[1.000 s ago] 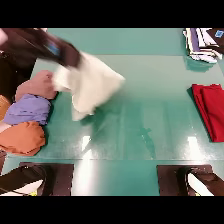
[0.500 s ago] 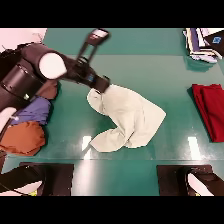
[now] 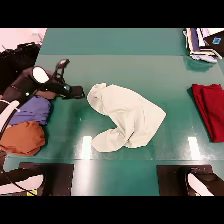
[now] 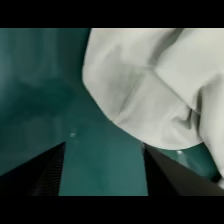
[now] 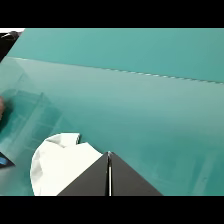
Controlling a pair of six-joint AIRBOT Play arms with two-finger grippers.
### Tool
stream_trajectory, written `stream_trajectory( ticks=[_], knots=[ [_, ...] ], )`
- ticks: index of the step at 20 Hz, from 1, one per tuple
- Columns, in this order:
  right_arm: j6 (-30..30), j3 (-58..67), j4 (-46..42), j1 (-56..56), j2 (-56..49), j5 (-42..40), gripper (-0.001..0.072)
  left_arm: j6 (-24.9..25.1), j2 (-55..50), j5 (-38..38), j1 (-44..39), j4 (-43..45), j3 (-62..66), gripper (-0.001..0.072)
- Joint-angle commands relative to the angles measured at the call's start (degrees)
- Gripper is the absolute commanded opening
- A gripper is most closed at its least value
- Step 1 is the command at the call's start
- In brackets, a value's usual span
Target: Fold the shirts.
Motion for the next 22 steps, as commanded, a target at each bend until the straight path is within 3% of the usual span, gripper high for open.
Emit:
stream_trajectory(
  ticks=[1, 8, 9, 11, 12, 15, 19, 21, 22],
  knots=[
    [0.0, 0.1, 0.1, 0.0, 0.0, -0.1, 0.0019, 5.0, -4.5, 3.7, 1.6, -12.2, -4.2, 0.0553],
    [0.0, 0.1, 0.1, 0.0, 0.0, -0.1, 0.0019, 5.9, -9.4, 8.4, -2.4, -16.7, -4.2, 0.0551],
    [0.0, 0.1, 0.1, 0.0, 0.0, 0.1, 0.0019, 5.9, -9.4, 9.3, -2.7, -16.8, -4.2, 0.0497],
    [0.1, 0.0, -0.6, 0.0, 0.0, 1.3, 0.0019, 5.9, -9.4, 9.7, -2.7, -16.4, -3.6, 0.0109],
    [0.1, -0.2, -1.4, -0.2, 0.0, 2.8, 0.0019, 5.9, -9.4, 9.5, -2.7, -15.6, -2.7, 0.0024],
    [4.9, -6.6, -7.6, -0.2, 1.7, 7.5, 0.0019, 5.9, -8.8, 5.5, -0.8, -12.4, 3.5, 0.0024],
    [13.2, -26.5, -17.1, -0.2, 6.0, 9.1, 0.0031, 5.9, -6.7, 1.2, 1.1, -4.3, 13.1, 0.0024],
    [14.2, -36.7, -15.9, -0.1, 5.1, 9.0, 0.0427, 5.9, -6.3, 0.1, 1.0, -2.0, 16.2, 0.0025],
    [14.2, -41.2, -13.9, -0.1, 3.5, 8.1, 0.0481, 5.9, -6.3, 0.0, 1.0, -2.0, 17.2, 0.0025]
  ],
)
